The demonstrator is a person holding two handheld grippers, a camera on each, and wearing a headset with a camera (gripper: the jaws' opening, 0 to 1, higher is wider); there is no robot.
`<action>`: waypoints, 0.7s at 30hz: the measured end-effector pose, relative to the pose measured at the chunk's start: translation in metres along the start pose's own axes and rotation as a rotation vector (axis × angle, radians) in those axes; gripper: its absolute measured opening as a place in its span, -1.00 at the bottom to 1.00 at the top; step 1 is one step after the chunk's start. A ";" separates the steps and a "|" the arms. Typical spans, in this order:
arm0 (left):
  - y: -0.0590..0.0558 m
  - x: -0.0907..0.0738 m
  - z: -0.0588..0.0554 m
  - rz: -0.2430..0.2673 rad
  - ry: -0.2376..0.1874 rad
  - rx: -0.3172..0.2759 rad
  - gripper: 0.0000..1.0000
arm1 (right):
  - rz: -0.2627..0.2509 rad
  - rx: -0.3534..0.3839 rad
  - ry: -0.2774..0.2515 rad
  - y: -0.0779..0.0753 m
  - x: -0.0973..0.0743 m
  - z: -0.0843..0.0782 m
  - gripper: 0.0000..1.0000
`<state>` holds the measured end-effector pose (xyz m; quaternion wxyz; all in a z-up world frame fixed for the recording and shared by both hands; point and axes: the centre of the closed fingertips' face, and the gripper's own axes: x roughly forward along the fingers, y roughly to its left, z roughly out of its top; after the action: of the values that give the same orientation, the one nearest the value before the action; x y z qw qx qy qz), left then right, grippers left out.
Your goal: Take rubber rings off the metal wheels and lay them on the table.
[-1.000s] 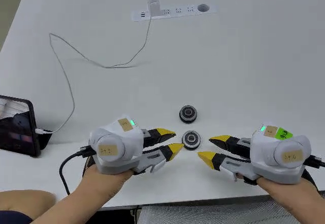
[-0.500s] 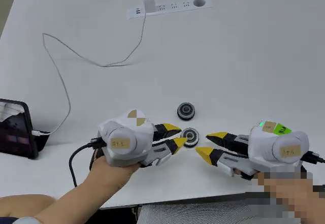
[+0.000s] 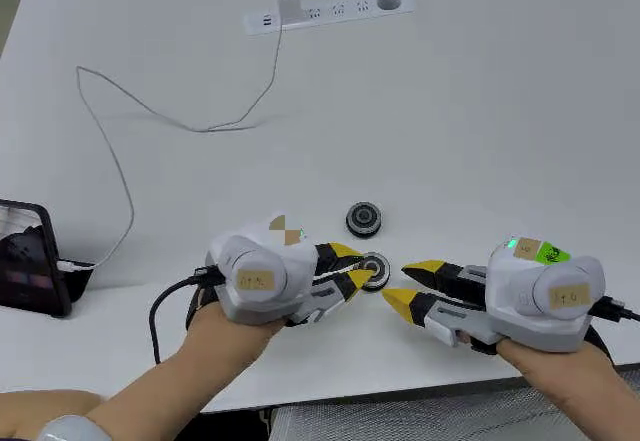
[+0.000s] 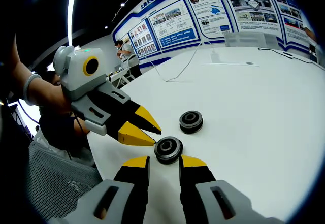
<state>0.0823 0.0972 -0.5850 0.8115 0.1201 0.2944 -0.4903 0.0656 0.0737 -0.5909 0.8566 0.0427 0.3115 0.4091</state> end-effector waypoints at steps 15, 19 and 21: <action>-0.001 0.011 -0.009 -0.002 0.056 0.049 -0.75 | 0.003 0.018 -0.003 -0.002 0.002 -0.002 -0.53; -0.001 0.014 -0.011 0.002 0.065 0.062 -0.75 | 0.004 0.021 -0.005 -0.002 0.002 -0.002 -0.53; -0.001 0.015 -0.011 0.001 0.062 0.062 -0.76 | 0.005 0.023 -0.005 -0.002 0.002 -0.003 -0.53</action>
<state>0.0829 0.0914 -0.6019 0.7981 0.1603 0.3040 -0.4948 0.0664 0.0736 -0.5949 0.8559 0.0544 0.3141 0.4073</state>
